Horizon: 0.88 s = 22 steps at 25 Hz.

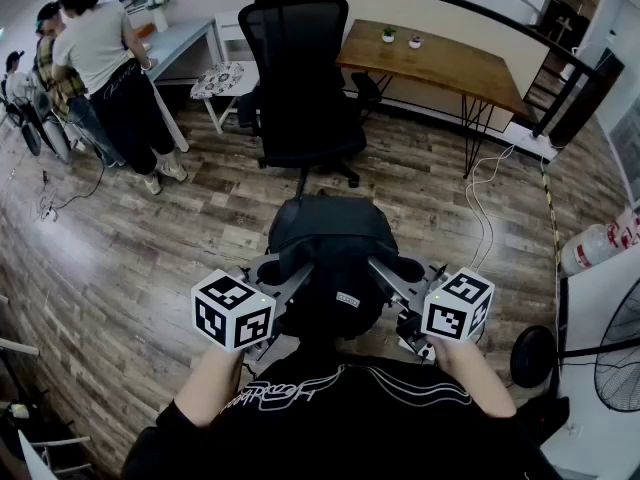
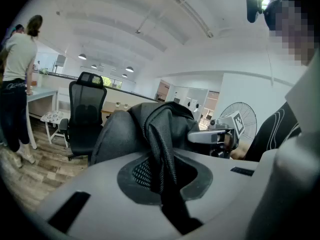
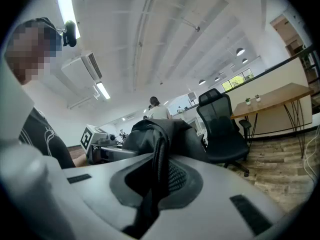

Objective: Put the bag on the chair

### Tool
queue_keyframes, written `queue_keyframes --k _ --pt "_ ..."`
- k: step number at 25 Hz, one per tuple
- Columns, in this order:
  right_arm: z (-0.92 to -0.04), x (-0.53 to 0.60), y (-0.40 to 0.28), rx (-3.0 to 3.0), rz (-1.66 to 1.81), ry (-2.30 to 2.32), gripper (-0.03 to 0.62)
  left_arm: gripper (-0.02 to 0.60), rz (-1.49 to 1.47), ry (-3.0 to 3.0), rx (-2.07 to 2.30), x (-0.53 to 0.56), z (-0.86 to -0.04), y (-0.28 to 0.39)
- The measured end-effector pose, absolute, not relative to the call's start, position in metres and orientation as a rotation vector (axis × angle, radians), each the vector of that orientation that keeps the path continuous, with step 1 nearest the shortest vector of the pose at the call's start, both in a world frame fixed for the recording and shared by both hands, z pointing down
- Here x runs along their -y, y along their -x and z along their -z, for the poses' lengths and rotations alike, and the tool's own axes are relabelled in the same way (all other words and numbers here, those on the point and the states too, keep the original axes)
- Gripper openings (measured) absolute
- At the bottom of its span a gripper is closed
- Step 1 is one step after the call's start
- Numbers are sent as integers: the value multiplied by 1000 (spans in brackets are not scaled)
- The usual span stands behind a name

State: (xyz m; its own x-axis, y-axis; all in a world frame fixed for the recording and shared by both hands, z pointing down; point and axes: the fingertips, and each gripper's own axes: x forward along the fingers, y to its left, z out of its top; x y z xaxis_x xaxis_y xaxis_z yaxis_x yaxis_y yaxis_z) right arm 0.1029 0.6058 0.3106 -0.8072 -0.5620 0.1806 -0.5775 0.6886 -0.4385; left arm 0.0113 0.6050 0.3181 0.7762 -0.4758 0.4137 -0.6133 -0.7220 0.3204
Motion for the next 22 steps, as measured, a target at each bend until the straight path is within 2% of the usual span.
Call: queue_keyframes --k 12,22 --pt "-330 -534 -100 2833 -815 -975 5 43 -439 -2494 761 -530 -340 -10" --pt "-360 -441 -66 2774 -891 -927 6 41 -468 -2411 749 -442 -370 23"
